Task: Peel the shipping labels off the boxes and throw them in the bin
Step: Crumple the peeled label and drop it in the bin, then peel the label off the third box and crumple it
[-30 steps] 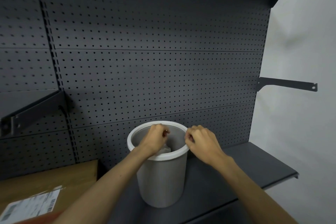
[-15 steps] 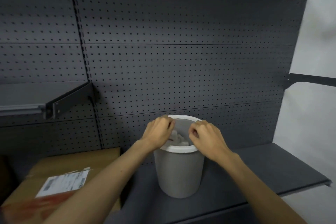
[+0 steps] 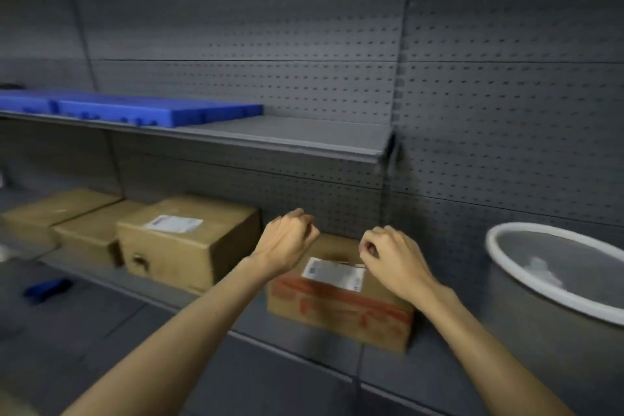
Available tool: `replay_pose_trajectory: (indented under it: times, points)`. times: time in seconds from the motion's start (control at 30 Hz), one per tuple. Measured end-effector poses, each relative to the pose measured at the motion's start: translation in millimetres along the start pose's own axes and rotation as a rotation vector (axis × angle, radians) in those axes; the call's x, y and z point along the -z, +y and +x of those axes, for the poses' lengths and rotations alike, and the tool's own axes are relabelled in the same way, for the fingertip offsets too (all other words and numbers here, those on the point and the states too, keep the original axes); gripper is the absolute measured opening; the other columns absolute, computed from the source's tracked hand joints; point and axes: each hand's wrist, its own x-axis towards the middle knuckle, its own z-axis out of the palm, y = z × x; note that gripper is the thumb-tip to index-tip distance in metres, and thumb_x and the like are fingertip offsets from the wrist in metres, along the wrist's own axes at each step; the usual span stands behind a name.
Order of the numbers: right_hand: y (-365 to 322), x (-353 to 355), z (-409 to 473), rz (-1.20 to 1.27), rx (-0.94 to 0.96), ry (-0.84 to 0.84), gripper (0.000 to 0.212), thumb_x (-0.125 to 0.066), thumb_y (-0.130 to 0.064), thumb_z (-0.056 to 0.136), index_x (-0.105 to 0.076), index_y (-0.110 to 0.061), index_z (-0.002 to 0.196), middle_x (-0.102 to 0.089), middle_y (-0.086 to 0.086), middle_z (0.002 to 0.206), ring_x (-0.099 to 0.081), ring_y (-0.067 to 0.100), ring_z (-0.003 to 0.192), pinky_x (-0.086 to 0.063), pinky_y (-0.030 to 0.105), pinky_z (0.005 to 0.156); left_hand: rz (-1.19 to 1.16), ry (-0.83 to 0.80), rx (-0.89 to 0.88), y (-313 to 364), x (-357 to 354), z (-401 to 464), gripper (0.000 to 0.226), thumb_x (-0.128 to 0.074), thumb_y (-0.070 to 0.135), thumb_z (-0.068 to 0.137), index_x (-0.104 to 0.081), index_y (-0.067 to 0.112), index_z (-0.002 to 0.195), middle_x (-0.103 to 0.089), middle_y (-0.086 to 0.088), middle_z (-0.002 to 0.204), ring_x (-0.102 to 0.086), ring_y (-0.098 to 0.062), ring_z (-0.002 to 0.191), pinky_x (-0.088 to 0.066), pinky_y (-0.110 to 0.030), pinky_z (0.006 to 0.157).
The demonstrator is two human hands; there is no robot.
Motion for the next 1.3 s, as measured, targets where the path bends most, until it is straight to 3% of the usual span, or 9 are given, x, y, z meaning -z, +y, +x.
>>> replay_pose_trajectory:
  times: [0.33, 0.6, 0.7, 0.83, 0.97, 1.07, 1.2, 1.3]
  points:
    - [-214.0, -115.7, 83.7, 0.102, 0.154, -0.089, 0.021, -0.046, -0.023, 0.095, -0.062, -0.017, 0.083, -0.062, -0.001, 0.085, -0.056, 0.019, 0.087, -0.039, 0.03, 0.074, 0.173, -0.011, 0.324, -252.0, 114.8, -116.4, 0.033, -0.04, 0.032, 0.093, -0.067, 0.013, 0.095, -0.065, -0.003, 0.11, -0.063, -0.031, 0.092, -0.05, -0.04, 0.074]
    - [-318.4, -170.0, 126.8, 0.129, 0.155, -0.162, 0.018, -0.048, -0.022, 0.094, -0.063, -0.017, 0.086, -0.064, -0.001, 0.091, -0.056, 0.016, 0.089, -0.039, 0.028, 0.073, 0.198, -0.019, 0.323, -354.6, 150.9, -155.7, 0.027, -0.039, 0.03, 0.097, -0.06, 0.015, 0.088, -0.056, -0.003, 0.089, -0.06, -0.033, 0.083, -0.044, -0.039, 0.066]
    - [-337.2, -187.5, 143.3, 0.133, 0.161, -0.184, 0.017, -0.049, -0.021, 0.093, -0.063, -0.016, 0.085, -0.065, -0.001, 0.091, -0.058, 0.016, 0.089, -0.047, 0.032, 0.079, 0.184, -0.001, 0.292, -376.3, 151.9, -152.9, 0.027, -0.039, 0.032, 0.099, -0.06, 0.018, 0.092, -0.057, -0.003, 0.091, -0.061, -0.032, 0.083, -0.045, -0.039, 0.067]
    - [-349.8, -209.2, 164.6, 0.126, 0.153, -0.191, 0.019, -0.048, -0.02, 0.095, -0.062, -0.015, 0.083, -0.063, -0.003, 0.089, -0.055, 0.013, 0.088, -0.043, 0.029, 0.073, 0.197, 0.006, 0.238, -399.6, 145.6, -139.2, 0.029, -0.038, 0.032, 0.1, -0.062, 0.016, 0.097, -0.059, -0.002, 0.096, -0.061, -0.03, 0.086, -0.042, -0.036, 0.066]
    - [-352.5, -237.3, 188.7, 0.167, 0.134, -0.178, 0.019, -0.049, -0.018, 0.096, -0.062, -0.015, 0.083, -0.063, -0.003, 0.088, -0.057, 0.013, 0.083, -0.049, 0.032, 0.088, 0.228, -0.022, 0.199, -420.9, 138.4, -113.9, 0.034, -0.035, 0.033, 0.101, -0.064, 0.015, 0.105, -0.061, -0.001, 0.103, -0.062, -0.029, 0.091, -0.042, -0.036, 0.07]
    - [-349.4, -250.6, 208.7, 0.18, 0.104, -0.15, 0.02, -0.048, -0.02, 0.098, -0.064, -0.014, 0.087, -0.061, -0.003, 0.091, -0.053, 0.013, 0.087, -0.045, 0.026, 0.076, 0.225, -0.075, 0.161, -434.9, 132.4, -91.1, 0.037, -0.031, 0.036, 0.102, -0.061, 0.017, 0.096, -0.058, 0.001, 0.096, -0.061, -0.03, 0.087, -0.04, -0.036, 0.068]
    - [-341.2, -270.8, 225.3, 0.162, 0.06, -0.113, 0.021, -0.047, -0.021, 0.098, -0.065, -0.014, 0.089, -0.063, 0.0, 0.098, -0.048, 0.012, 0.089, -0.033, 0.023, 0.072, 0.257, -0.114, 0.084, -446.2, 117.1, -58.8, 0.037, -0.031, 0.036, 0.103, -0.064, 0.018, 0.103, -0.06, 0.003, 0.102, -0.061, -0.026, 0.091, -0.029, -0.031, 0.069]
    - [-332.8, -286.9, 233.8, 0.143, 0.03, -0.126, 0.019, -0.049, -0.023, 0.097, -0.065, -0.014, 0.093, -0.062, 0.001, 0.103, -0.045, 0.012, 0.089, -0.031, 0.024, 0.072, 0.235, -0.147, 0.03, -454.8, 99.7, -41.5, 0.035, -0.035, 0.034, 0.102, -0.065, 0.017, 0.108, -0.062, 0.002, 0.108, -0.06, -0.024, 0.097, -0.038, -0.033, 0.077]
